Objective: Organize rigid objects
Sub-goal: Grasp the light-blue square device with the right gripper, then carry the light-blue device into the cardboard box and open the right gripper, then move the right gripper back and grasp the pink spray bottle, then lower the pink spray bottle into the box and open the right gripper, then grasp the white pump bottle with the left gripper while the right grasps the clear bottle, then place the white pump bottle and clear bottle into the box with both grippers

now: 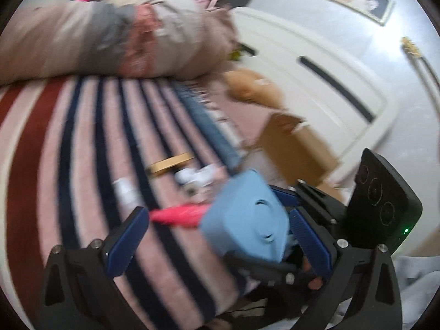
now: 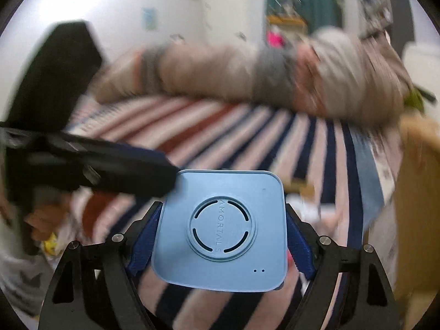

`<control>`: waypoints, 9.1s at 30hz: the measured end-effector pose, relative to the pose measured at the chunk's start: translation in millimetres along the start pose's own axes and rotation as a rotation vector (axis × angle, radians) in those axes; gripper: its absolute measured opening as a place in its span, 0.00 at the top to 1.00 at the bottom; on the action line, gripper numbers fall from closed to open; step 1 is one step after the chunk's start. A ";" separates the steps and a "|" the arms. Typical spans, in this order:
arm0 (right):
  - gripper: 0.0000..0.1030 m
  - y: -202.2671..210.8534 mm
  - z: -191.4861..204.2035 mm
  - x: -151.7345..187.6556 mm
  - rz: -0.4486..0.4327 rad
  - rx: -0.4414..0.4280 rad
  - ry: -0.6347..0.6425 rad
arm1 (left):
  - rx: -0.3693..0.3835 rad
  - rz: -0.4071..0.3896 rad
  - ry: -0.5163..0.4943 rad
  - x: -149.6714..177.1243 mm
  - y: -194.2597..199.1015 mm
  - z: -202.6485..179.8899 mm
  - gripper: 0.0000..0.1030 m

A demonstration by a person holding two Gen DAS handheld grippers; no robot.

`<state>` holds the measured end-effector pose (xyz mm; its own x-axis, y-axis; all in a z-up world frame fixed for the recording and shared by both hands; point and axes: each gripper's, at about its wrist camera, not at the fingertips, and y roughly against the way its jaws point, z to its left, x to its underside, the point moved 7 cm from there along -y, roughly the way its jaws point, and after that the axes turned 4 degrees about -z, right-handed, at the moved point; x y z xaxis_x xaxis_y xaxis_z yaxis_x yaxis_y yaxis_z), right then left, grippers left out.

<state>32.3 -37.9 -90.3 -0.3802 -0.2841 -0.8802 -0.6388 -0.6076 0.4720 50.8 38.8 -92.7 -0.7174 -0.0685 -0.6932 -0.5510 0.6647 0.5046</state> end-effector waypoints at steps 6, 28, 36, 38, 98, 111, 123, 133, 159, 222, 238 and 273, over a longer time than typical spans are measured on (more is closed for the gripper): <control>0.22 42.1 -8.0 -42.6 -0.165 -0.008 0.091 | 0.176 0.011 -0.003 -38.0 -14.3 -46.5 0.48; 0.23 130.3 -199.8 1.0 -0.003 0.235 -0.173 | 0.174 0.287 -0.315 -62.0 -184.8 -209.9 0.69; 0.23 115.1 -216.7 28.2 0.143 0.239 -0.189 | 0.126 0.383 -0.325 -45.4 -209.2 -207.3 0.66; 0.23 110.0 -217.5 31.4 0.169 0.249 -0.185 | 0.102 0.387 -0.334 -44.0 -210.3 -205.1 0.64; 0.69 -96.9 -31.2 72.3 0.542 -0.217 -0.318 | -0.391 -0.100 0.122 22.5 30.7 81.2 0.21; 0.74 -71.3 -10.3 47.3 0.390 -0.181 -0.230 | -0.228 -0.055 0.128 23.1 11.1 56.6 0.21; 0.74 27.6 -1.4 -26.7 0.066 -0.252 -0.125 | 0.035 -0.114 0.088 -21.5 6.8 -25.3 0.62; 0.74 112.7 -73.6 -42.1 -0.108 -0.145 -0.147 | 0.041 -0.127 -0.207 -78.1 -39.2 -158.4 0.73; 0.73 152.2 -223.5 60.4 0.121 0.299 -0.280 | 0.054 0.242 -0.313 -53.5 -229.5 -244.2 0.63; 0.61 -70.5 -122.2 71.6 0.280 0.271 -0.518 | -0.530 0.040 0.174 39.8 -88.9 124.6 0.77; 0.74 -37.9 -94.0 82.3 0.299 0.278 -0.465 | -0.533 0.102 0.105 73.1 -54.1 105.1 0.72; 0.78 118.6 -116.4 -35.2 -0.137 0.418 -0.204 | -0.334 -0.174 -0.162 -33.2 -7.2 -61.4 0.79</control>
<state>47.7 -186.3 -9.1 -0.3708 -0.0457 -0.9276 -0.8901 -0.2677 0.3690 52.4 -9.4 -41.7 -0.5392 -0.0225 -0.8419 -0.7857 0.3733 0.4932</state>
